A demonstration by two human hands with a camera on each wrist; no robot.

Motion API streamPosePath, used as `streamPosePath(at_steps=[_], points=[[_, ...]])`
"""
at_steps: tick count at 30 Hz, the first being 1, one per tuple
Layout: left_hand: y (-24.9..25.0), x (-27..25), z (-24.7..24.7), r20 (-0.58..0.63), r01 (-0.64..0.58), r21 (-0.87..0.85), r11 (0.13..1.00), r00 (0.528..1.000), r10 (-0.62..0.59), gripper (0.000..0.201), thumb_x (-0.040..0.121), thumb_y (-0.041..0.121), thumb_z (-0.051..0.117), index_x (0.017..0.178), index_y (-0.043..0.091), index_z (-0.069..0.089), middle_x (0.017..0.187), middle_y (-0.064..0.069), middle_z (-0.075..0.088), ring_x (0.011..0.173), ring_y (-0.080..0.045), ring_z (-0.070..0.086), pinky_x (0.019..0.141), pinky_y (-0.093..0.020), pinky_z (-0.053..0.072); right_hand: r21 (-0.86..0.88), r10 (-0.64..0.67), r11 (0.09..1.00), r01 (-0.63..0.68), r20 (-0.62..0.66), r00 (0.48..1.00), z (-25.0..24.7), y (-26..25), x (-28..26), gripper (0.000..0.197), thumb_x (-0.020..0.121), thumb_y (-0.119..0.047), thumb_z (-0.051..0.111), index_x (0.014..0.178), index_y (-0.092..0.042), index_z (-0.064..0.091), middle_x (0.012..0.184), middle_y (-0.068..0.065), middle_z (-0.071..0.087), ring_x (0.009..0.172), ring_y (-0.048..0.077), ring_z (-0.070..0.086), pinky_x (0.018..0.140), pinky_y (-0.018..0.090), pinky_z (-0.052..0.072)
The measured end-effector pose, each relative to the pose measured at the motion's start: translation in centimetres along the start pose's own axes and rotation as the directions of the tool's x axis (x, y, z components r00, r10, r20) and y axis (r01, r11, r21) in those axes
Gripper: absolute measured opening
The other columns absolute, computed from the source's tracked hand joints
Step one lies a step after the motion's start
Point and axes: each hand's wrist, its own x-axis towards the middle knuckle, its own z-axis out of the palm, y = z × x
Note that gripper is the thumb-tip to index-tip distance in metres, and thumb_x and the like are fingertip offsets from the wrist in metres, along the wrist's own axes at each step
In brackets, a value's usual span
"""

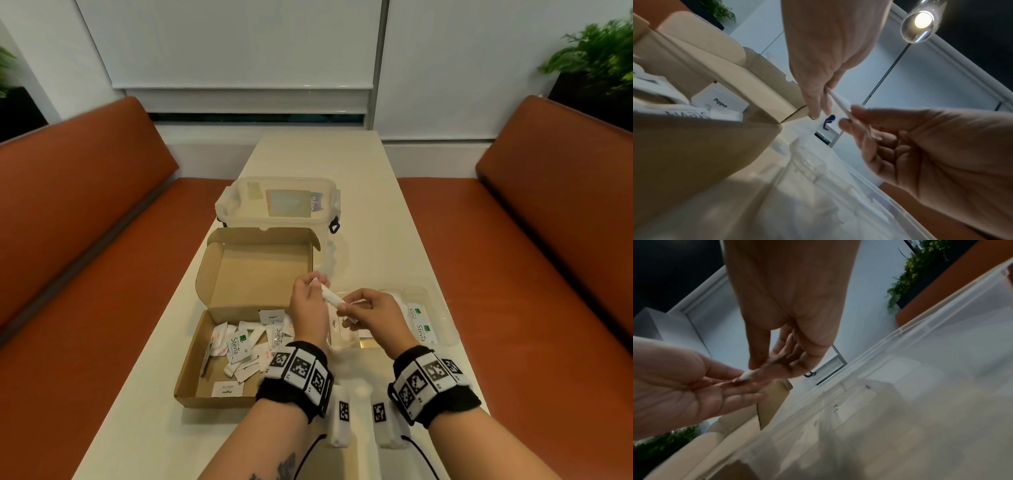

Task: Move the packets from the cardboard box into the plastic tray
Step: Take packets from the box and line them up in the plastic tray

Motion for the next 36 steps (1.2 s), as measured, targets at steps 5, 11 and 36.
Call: streamPosePath(at_steps=[5,11,36], points=[[-0.5,0.1,-0.2,0.024,0.138,0.023,0.99,0.99,-0.139,0.023,0.091,0.025,0.061,0.106,0.008,0.056,0.093,-0.006,0.063,0.078,-0.019,0.066,0.062,-0.026,0.057,-0.259,-0.178,0.955,0.143,-0.115,0.977,-1.1,0.0,0.6,0.02,0.075,-0.001,0.073,0.067,-0.017,0.065,0.077,-0.005,0.066,0.069,0.005,0.059,0.065,0.013,0.048],[-0.6,-0.1,-0.5,0.048,0.066,0.013,0.998,0.997,-0.066,0.019,0.089,-0.004,0.057,0.098,0.012,0.059,0.098,-0.011,0.064,0.077,-0.014,0.066,0.065,-0.017,0.055,-0.188,-0.164,0.97,0.152,-0.052,0.985,-1.8,0.4,0.3,0.028,0.075,-0.008,0.077,0.097,-0.021,0.065,0.1,-0.006,0.066,0.083,0.014,0.067,0.075,0.02,0.055],[-2.5,-1.3,-0.5,0.117,-0.097,0.697,0.711,0.993,0.021,0.048,0.089,-0.012,0.034,0.13,0.006,0.052,0.127,-0.013,0.057,0.115,-0.023,0.054,0.075,-0.012,0.033,-0.215,0.029,0.974,-0.07,-0.188,0.982,-0.5,1.7,3.7,0.016,0.077,0.003,0.068,0.081,-0.01,0.061,0.065,0.009,0.065,0.056,0.017,0.061,0.066,0.031,0.058]])
